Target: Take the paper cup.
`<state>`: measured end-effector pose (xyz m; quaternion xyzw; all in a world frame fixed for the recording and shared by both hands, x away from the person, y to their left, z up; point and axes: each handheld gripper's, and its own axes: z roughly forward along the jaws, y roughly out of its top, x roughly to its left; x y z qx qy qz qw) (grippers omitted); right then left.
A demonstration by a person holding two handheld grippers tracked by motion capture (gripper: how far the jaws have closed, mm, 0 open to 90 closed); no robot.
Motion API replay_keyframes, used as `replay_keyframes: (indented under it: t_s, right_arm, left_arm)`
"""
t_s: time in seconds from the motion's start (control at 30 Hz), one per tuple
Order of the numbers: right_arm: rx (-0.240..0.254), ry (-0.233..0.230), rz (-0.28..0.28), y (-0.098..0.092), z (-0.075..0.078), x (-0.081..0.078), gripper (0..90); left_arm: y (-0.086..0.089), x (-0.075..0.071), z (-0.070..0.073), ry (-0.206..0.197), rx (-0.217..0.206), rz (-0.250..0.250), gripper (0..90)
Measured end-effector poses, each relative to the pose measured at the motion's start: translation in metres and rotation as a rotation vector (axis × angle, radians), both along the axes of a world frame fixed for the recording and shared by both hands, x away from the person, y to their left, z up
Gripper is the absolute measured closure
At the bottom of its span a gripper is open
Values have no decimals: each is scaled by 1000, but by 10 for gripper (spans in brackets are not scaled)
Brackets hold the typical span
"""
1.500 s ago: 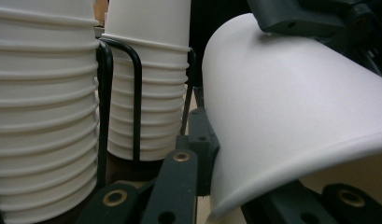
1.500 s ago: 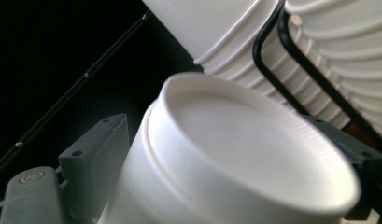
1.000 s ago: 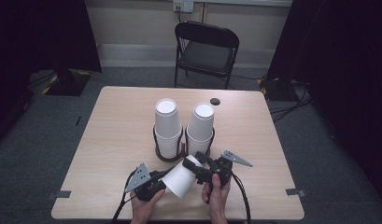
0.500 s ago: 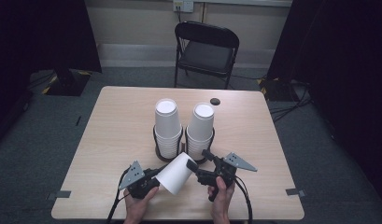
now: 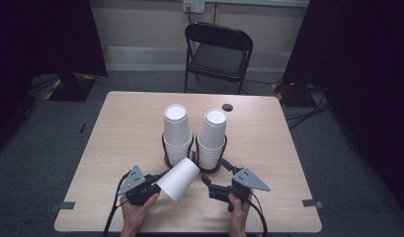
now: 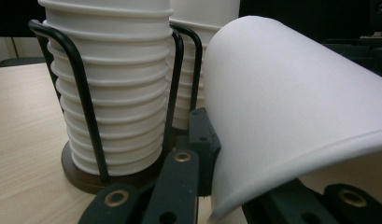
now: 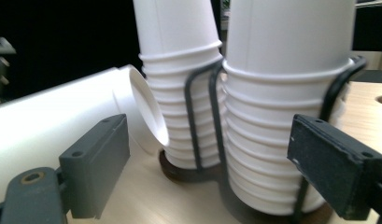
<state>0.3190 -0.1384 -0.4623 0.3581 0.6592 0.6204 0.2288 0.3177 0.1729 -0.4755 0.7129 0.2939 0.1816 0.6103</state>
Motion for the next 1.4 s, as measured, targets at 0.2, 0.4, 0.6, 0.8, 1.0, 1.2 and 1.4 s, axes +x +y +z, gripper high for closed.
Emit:
replay_keyframes:
  t_s: [0.2,0.4,0.6,0.8,1.0,1.2,1.4]
  right_arm:
    - [-63,9,3,-3,-4,-4,164]
    - [-162,-27,11,-2,-8,-9,126]
    - [-302,-65,0,7,-13,-11,131]
    - [-404,-97,18,15,-16,-16,136]
    - [-479,-136,41,21,-16,-20,149]
    - [-598,-183,25,23,-18,-22,143]
    - [-679,-200,4,31,-20,-23,145]
  left_arm:
    - [-2,0,12,-7,68,-2,863]
    - [-2,2,21,24,111,-20,863]
    - [-4,8,26,70,183,-51,863]
    - [-9,10,35,96,264,-92,863]
    - [-17,15,40,169,281,-116,864]
    - [-21,22,44,240,311,-139,864]
    - [-22,24,46,274,332,-158,865]
